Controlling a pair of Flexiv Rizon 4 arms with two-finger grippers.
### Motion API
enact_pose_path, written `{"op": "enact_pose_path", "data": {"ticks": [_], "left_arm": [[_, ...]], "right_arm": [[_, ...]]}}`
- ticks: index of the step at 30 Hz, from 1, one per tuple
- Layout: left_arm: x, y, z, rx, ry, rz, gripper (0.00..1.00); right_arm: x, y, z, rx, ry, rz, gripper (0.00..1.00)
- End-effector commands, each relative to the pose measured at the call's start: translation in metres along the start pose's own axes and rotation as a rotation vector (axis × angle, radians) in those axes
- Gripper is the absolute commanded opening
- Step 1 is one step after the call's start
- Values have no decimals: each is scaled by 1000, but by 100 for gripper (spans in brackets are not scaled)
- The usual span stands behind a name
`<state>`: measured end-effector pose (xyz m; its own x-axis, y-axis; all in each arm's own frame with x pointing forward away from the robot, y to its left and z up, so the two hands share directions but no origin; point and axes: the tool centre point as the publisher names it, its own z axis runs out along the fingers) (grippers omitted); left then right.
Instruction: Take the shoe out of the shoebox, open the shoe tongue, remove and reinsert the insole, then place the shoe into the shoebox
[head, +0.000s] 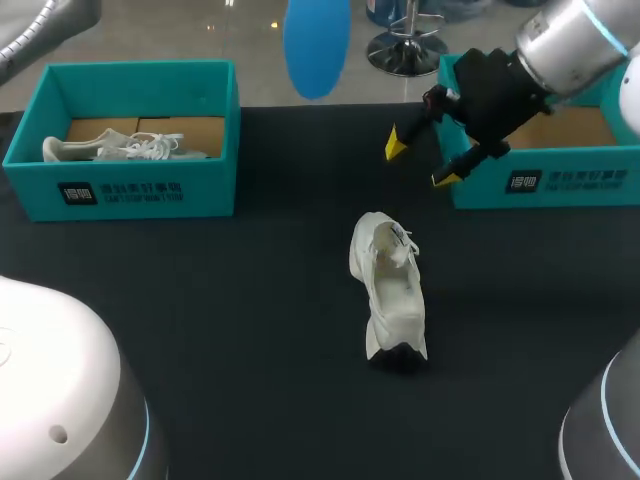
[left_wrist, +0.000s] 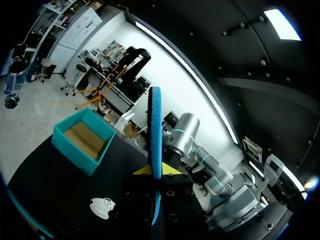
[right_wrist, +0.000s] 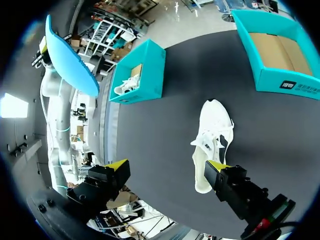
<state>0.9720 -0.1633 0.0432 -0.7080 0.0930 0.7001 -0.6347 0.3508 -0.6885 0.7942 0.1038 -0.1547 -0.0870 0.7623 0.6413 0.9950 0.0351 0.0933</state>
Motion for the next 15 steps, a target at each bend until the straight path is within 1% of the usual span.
{"op": "enact_pose_path", "data": {"ticks": [1,11,12,13,14,15], "left_arm": [[0,1,0,-1,1,1,0],[0,1,0,-1,1,1,0],[0,1,0,-1,1,1,0],[0,1,0,-1,1,1,0],[0,1,0,-1,1,1,0],[0,1,0,-1,1,1,0]], "right_arm": [[-6,-7,4,-65,198,-3,100],[-6,-7,4,-65,198,-3,100],[-6,-9,1,-62,228,46,100],[-6,-10,0,-38,228,101,100],[-5,-10,0,-27,251,127,100],[-2,-10,1,-18,299,140,100]]}}
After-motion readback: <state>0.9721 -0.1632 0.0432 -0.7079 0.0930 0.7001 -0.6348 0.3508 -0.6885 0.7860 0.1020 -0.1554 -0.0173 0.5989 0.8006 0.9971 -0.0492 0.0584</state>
